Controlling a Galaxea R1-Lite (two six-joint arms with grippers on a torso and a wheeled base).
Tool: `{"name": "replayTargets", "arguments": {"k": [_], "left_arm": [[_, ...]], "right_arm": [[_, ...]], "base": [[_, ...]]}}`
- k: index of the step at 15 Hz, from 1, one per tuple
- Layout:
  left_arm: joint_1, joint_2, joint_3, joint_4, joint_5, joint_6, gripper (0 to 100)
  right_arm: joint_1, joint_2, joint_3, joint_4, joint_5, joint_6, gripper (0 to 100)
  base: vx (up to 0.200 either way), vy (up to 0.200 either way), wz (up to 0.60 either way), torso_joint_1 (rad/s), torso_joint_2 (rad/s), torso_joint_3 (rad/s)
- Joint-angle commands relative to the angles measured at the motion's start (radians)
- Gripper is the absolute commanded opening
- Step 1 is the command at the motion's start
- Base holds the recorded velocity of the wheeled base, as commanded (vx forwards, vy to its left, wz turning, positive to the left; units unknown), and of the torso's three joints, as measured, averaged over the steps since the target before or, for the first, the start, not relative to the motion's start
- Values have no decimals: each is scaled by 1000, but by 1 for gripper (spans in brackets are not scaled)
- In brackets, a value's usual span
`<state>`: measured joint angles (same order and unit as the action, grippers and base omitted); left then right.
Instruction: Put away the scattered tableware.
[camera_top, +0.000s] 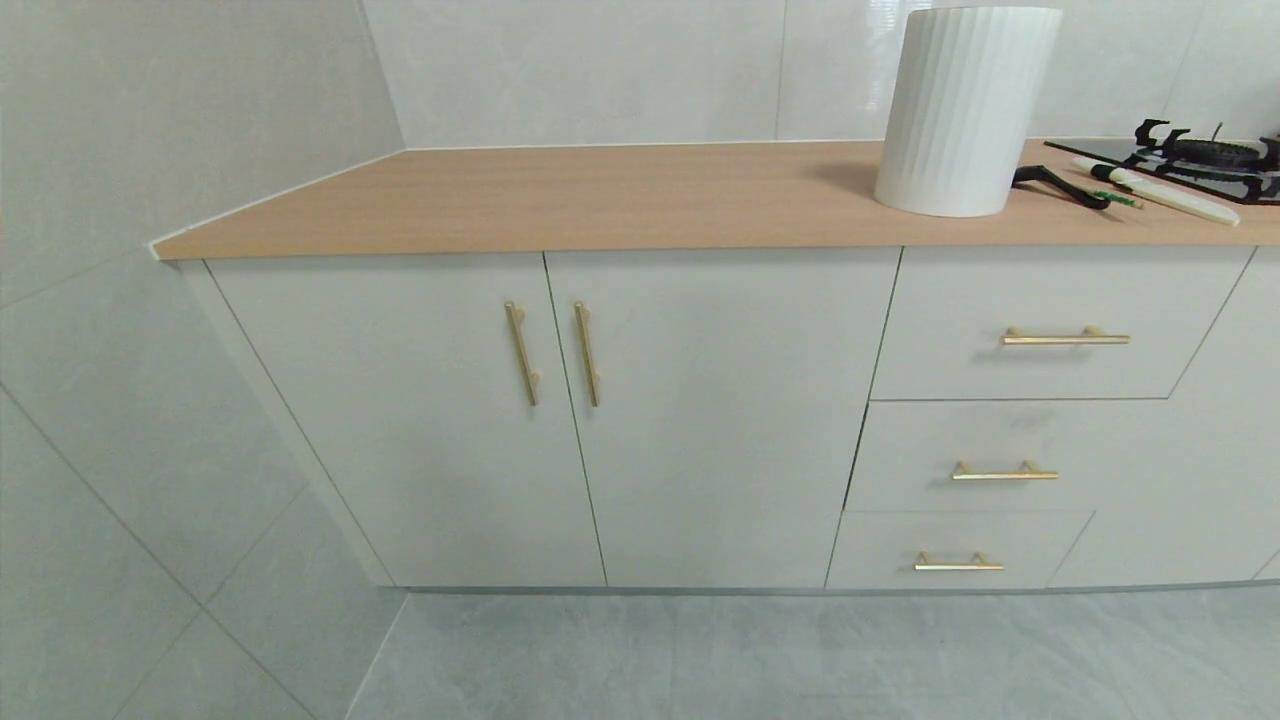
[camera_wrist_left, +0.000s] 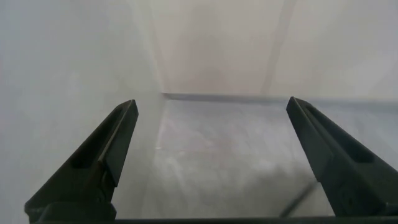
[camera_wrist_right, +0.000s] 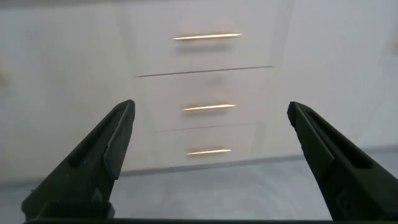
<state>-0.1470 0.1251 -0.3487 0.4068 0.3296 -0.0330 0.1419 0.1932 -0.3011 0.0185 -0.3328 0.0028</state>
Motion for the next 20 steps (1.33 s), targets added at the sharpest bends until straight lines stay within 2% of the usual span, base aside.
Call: {"name": "replayTargets", "arguments": {"k": [1, 2, 3, 4, 5, 6, 7, 8, 9, 11, 13, 15, 16, 17, 18, 19, 20], "left_arm": [[141, -82, 16, -8, -11, -2, 100], [158, -116, 30, -8, -21, 1, 100], [156, -119, 76, -16, -15, 15, 100], [156, -119, 132, -48, -9, 8, 100], [153, -121, 188, -98, -14, 28, 100], [152, -125, 212, -163, -49, 44, 100], [152, -125, 224, -189, -136, 48, 100], [152, -125, 226, -192, -205, 48, 100], [152, -125, 226, -192, -247, 45, 100], [152, -124, 226, -192, -267, 44, 100], [152, -124, 228, -192, -280, 31, 100], [152, -124, 235, -206, -247, 54, 100], [152, -124, 238, -212, -233, 56, 100], [152, -124, 246, -227, -195, 58, 100], [152, -125, 267, -267, -188, 58, 100], [152, -125, 349, -456, -192, 59, 100], [152, -125, 346, -485, -190, 58, 100]], "right_arm": [[-120, -132, 31, 14, -34, 3, 100], [-137, -163, 40, 21, -20, 2, 100], [-143, -193, 103, 23, 21, -3, 100], [-143, -193, 160, -22, 14, 5, 100], [-143, -193, 201, -66, 41, 14, 100], [-143, -193, 249, -101, 115, 14, 100], [-143, -193, 300, -137, 193, 14, 100], [-143, -193, 301, -101, 238, 17, 100], [-143, -193, 301, -37, 251, 17, 100], [-143, -193, 301, -25, 287, 16, 100], [-143, -193, 301, -25, 287, 14, 100], [-143, -193, 301, -23, 290, 13, 100], [-143, -193, 301, -25, 290, 14, 100], [-143, -193, 301, -23, 290, 14, 100], [-143, -193, 301, -23, 290, 13, 100], [-143, -193, 301, -25, 290, 13, 100], [-143, -193, 301, -23, 290, 13, 100]], "base": [[0, 0, 0, 0, 0, 0], [0, 0, 0, 0, 0, 0], [0, 0, 0, 0, 0, 0], [0, 0, 0, 0, 0, 0], [0, 0, 0, 0, 0, 0], [0, 0, 0, 0, 0, 0], [0, 0, 0, 0, 0, 0], [0, 0, 0, 0, 0, 0], [0, 0, 0, 0, 0, 0], [0, 0, 0, 0, 0, 0], [0, 0, 0, 0, 0, 0], [0, 0, 0, 0, 0, 0], [0, 0, 0, 0, 0, 0], [0, 0, 0, 0, 0, 0], [0, 0, 0, 0, 0, 0], [0, 0, 0, 0, 0, 0], [0, 0, 0, 0, 0, 0]]}}
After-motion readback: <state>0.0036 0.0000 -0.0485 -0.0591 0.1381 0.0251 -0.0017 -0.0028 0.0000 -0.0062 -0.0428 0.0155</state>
